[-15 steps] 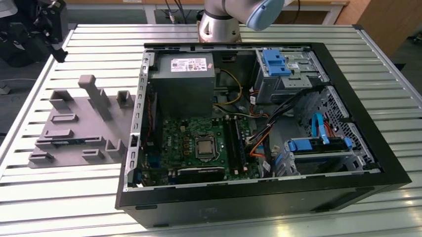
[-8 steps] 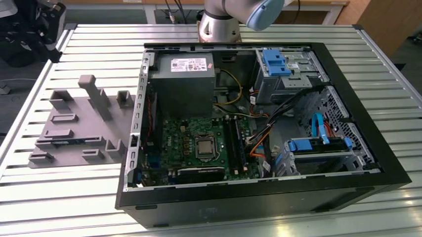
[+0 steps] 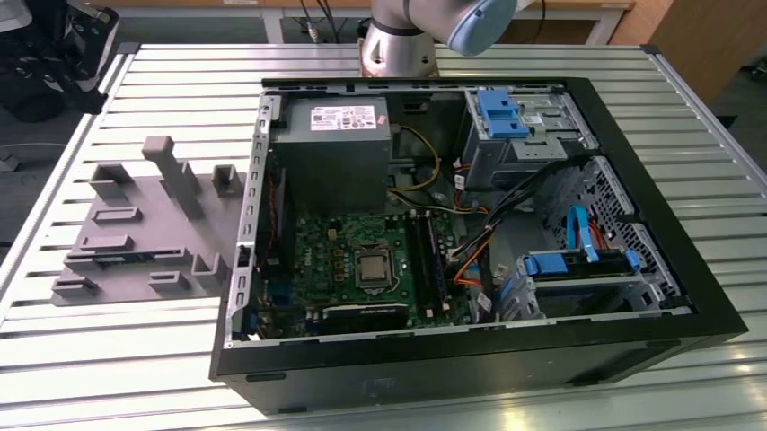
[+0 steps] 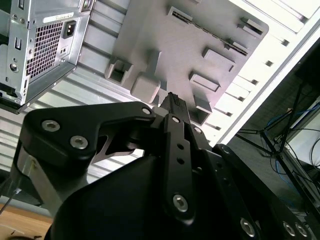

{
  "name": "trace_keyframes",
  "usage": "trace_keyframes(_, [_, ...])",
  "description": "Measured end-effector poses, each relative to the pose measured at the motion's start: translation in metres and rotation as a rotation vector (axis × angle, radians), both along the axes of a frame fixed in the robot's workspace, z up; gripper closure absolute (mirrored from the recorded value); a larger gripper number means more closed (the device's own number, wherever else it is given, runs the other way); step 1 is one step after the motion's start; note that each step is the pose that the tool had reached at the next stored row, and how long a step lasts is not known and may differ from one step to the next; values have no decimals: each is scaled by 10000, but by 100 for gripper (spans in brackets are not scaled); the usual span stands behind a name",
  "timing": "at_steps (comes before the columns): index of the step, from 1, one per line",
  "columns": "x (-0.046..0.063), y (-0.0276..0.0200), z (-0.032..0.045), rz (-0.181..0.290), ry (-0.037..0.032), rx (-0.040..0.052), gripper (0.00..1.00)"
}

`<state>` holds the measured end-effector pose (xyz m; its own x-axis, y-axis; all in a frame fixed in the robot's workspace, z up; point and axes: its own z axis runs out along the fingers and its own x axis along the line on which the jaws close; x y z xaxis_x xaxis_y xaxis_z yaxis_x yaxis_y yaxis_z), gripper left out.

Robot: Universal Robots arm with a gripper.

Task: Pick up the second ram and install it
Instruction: 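Pick up the second ram and move it above second insertion slot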

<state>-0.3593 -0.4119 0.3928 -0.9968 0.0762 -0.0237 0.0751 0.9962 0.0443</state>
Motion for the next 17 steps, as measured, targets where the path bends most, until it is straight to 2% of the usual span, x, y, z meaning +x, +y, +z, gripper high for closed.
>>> trace_keyframes(9, [-1,0,0,16,0,-1,89])
trace_keyframes(12, [-2,0,1,328,1,-3,89])
trace_keyframes(17, [-1,0,0,362,0,-2,89])
